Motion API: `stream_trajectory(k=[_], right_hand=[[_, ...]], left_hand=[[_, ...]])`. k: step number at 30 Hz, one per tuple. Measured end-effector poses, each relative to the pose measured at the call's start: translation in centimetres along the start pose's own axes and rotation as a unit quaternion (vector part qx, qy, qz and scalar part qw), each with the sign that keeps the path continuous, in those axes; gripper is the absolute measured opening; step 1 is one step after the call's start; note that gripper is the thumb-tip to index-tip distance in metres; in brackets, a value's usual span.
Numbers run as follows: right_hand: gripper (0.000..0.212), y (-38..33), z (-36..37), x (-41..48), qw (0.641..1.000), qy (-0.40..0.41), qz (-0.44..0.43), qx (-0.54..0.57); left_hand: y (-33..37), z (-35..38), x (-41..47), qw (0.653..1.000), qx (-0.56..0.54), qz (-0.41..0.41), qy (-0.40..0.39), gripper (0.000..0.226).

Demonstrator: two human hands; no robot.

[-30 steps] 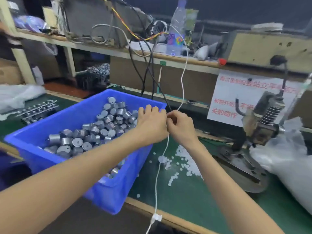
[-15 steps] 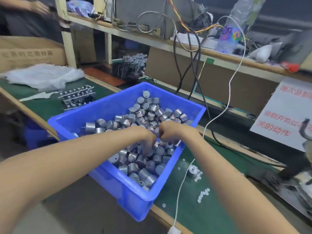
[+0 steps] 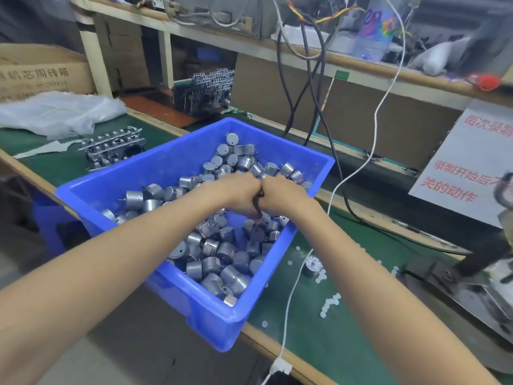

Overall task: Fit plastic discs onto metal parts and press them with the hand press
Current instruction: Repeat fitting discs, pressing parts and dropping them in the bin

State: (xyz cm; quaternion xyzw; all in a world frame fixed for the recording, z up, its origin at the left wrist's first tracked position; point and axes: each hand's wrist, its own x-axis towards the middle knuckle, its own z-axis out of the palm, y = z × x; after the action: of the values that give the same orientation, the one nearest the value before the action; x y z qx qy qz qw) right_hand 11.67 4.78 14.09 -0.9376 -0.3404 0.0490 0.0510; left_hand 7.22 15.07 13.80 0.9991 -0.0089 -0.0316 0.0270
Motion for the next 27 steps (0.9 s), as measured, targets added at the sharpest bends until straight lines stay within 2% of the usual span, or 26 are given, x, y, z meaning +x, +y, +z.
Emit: stream_trajectory(k=[4, 7, 11, 14, 16, 20, 24, 27], right_hand=[[0.011, 0.6, -1.1, -1.4, 0.974, 0.091, -0.018, 0.207], [0.012, 2.2, -2.5, -4.1, 0.915, 0.137, -0.014, 0.379], [0.014, 6.2, -2.7, -9.5, 0.812, 0.196, -0.006, 0.55], [0.015, 10.0, -0.7, -13.2, 0.783, 0.223, 0.077, 0.575], [0.006, 12.0, 1.2, -15.1, 0.778, 0.216, 0.133, 0.575], [0.023, 13.9, 4.9, -17.5, 0.791, 0.189, 0.198, 0.548], [0.029, 14.1, 8.4, -19.0, 0.794, 0.171, 0.233, 0.535], [0.014, 14.0, 10.6, -20.6, 0.826, 0.192, 0.196, 0.493]], left_hand=[[2.2, -3.0, -1.9, 0.992, 0.031, -0.021, 0.119, 0.026], [5.7, -4.6, -3.4, 0.983, 0.024, -0.034, 0.178, 0.032], [12.1, -5.3, -5.4, 0.979, -0.012, -0.013, 0.205, 0.042], [16.0, -3.4, -6.9, 0.986, -0.028, 0.045, 0.155, 0.039], [18.1, -1.0, -7.3, 0.994, -0.028, 0.069, 0.076, 0.04], [20.3, 4.0, -5.7, 0.995, -0.055, 0.067, -0.041, 0.043], [19.5, 8.0, -3.9, 0.989, -0.119, 0.024, -0.086, 0.039], [18.4, 10.4, -2.9, 0.979, -0.192, 0.021, -0.068, 0.027]])
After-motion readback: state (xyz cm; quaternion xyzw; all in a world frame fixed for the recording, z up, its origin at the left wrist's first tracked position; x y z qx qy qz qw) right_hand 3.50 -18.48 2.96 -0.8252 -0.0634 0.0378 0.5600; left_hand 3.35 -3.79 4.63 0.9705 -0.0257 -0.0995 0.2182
